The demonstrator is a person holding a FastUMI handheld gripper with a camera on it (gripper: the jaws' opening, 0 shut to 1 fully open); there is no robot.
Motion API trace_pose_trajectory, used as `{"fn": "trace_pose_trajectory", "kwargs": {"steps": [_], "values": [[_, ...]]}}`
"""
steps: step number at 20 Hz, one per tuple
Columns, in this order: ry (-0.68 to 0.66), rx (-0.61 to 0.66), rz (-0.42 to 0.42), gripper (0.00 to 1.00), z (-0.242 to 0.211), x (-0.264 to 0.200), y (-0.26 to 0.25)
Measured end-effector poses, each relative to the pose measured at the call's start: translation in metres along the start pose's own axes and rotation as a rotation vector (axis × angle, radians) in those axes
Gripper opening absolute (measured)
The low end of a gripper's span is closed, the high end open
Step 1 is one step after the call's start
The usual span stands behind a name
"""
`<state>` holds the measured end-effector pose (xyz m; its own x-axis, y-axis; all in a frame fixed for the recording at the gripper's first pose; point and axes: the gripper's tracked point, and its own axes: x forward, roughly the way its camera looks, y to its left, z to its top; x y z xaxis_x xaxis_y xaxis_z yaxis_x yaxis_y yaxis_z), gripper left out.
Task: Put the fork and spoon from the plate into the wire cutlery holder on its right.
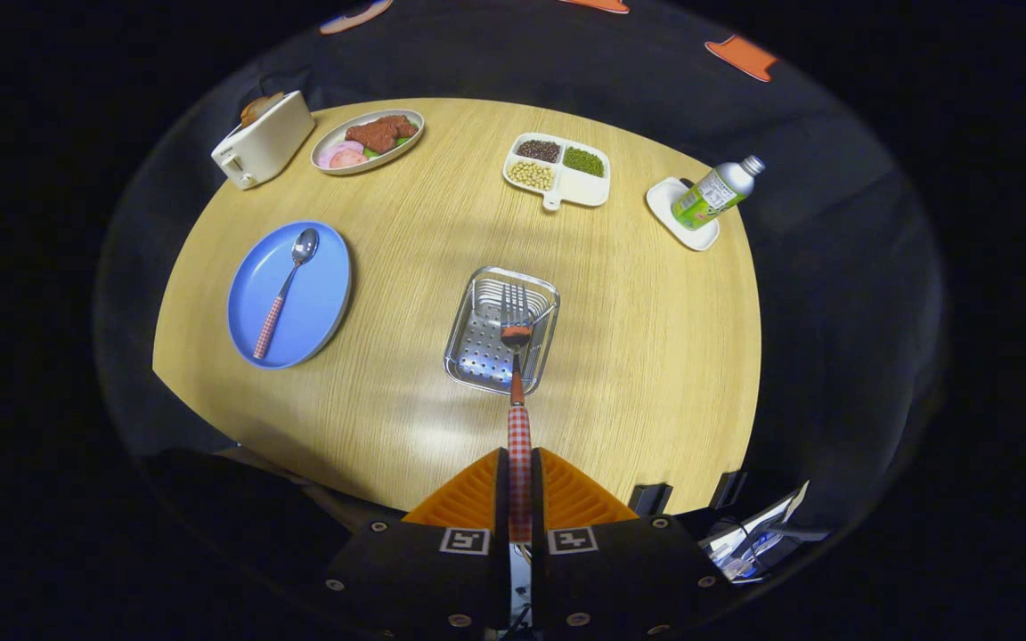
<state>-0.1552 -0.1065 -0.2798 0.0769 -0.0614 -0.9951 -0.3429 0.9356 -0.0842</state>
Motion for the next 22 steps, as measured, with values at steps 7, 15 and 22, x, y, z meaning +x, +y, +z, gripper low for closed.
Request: {"fn": "trace_pose_trajectory", "kwargs": {"steps": [7,15,22], "values": [[0.154,-0.066,0.050,0.10,0.000,0.019,-0.005],[0.258,-0.022,0.110,0.10,0.013,0.041,0.000],[0.199,0.081,0.112,0.14,0.036,0.044,0.001]]}}
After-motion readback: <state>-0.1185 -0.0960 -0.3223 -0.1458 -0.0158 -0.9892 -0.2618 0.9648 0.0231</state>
